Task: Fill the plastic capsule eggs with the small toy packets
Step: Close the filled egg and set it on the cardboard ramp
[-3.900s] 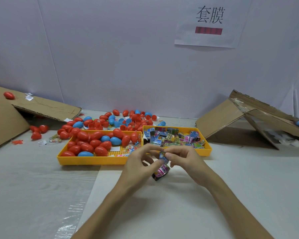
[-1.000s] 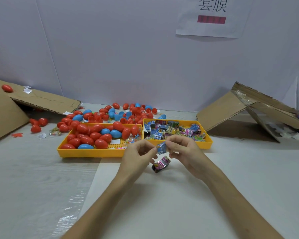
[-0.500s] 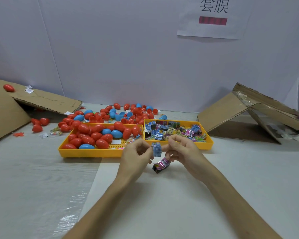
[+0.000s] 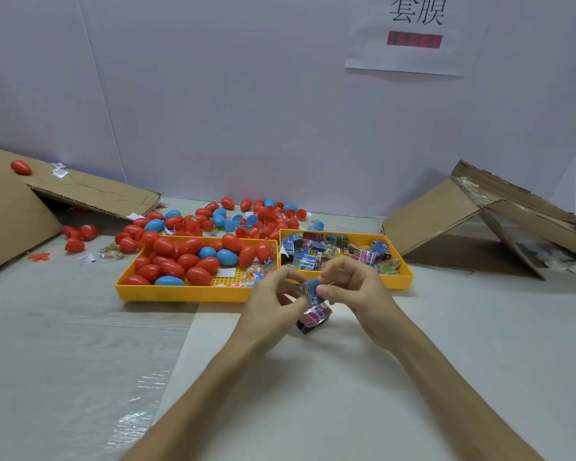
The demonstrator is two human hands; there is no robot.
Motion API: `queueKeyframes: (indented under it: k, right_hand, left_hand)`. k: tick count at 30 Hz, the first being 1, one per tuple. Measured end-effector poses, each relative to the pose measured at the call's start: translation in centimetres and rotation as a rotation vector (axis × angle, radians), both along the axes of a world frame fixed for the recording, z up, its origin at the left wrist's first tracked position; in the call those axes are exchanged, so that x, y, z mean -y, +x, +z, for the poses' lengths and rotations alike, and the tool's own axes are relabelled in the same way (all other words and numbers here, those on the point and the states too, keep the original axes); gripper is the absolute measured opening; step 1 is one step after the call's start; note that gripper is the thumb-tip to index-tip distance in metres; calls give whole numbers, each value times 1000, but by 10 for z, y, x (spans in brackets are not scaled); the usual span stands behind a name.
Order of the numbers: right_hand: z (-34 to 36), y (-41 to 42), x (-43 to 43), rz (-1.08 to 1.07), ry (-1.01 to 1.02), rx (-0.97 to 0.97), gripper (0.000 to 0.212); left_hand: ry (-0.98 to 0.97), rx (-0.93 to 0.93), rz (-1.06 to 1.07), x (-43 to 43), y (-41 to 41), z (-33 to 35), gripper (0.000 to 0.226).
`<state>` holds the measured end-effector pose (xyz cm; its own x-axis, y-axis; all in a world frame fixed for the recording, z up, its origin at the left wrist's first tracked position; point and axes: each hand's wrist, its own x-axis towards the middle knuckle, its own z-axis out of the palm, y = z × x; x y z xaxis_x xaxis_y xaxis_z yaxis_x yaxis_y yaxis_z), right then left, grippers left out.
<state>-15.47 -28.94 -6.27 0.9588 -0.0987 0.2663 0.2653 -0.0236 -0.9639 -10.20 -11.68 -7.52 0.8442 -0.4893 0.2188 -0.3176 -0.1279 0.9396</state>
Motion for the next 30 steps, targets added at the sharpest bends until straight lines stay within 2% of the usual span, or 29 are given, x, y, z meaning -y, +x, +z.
queueKeyframes:
  k: [9,13,17,19,24,30]
  right_hand:
    - [1,-2,-2,-23,-36,-1,23]
    - [3,-3,-6,11,4,-11,29]
    - [2,-3,-5,37,19,-17,48]
    - [1,-3,-6,34,26,-4,48]
    - [0,0,-7,-22,60,-24,37]
    - [3,-2,-6,5,134,-70,41]
  left_hand:
    - [20,8,-27,0,1,1,18]
    - [-16,-108,-30,-1,1,3,17]
    - [-132,-289,-68,-3,2,6,16]
    - [-164,-337,-95,-3,1,7,18]
    - [-158,-313,-103,-3,-1,7,16]
    - [-146,-239,-70,-2,2,3,16]
